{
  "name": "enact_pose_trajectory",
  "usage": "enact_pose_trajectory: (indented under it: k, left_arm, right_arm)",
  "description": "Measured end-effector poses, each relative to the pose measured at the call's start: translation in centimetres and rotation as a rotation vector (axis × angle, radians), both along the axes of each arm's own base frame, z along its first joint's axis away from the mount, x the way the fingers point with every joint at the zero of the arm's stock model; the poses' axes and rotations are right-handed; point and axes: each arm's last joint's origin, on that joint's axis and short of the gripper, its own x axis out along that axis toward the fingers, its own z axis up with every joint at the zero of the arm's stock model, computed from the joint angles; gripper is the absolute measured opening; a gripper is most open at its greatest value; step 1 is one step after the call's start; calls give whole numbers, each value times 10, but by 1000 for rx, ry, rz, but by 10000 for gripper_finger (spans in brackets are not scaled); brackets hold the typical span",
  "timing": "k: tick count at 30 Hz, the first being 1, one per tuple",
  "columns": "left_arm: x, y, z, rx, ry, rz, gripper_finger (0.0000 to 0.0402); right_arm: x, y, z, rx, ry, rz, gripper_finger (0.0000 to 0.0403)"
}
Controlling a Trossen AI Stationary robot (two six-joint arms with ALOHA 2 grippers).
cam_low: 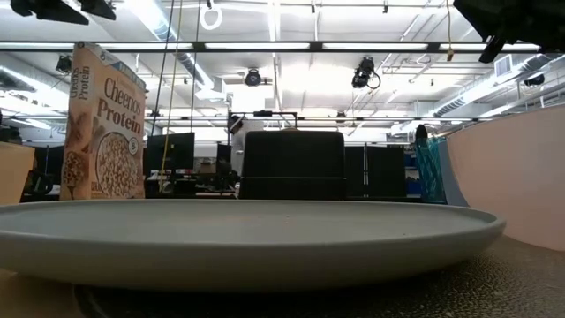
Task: Arrange a breakfast setting
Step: Pour the cereal from the cereal box into the pink bowl
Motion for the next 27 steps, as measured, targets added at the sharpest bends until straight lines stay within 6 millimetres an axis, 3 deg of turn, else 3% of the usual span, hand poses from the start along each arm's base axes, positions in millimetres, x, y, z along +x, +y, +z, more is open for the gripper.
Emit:
enact_pose_trajectory:
  k: [10,16,27]
  left_arm:
    - [1,0,-7,29,114,22,350]
    - [0,2,-26,39,162,54,350]
    - [-3,4,-36,10,101,72,350]
  right_arm:
    - [0,0,0,0,0,0,38]
    - [0,0,1,-2,-7,4,38]
    - [0,0,1,-4,-7,6,38]
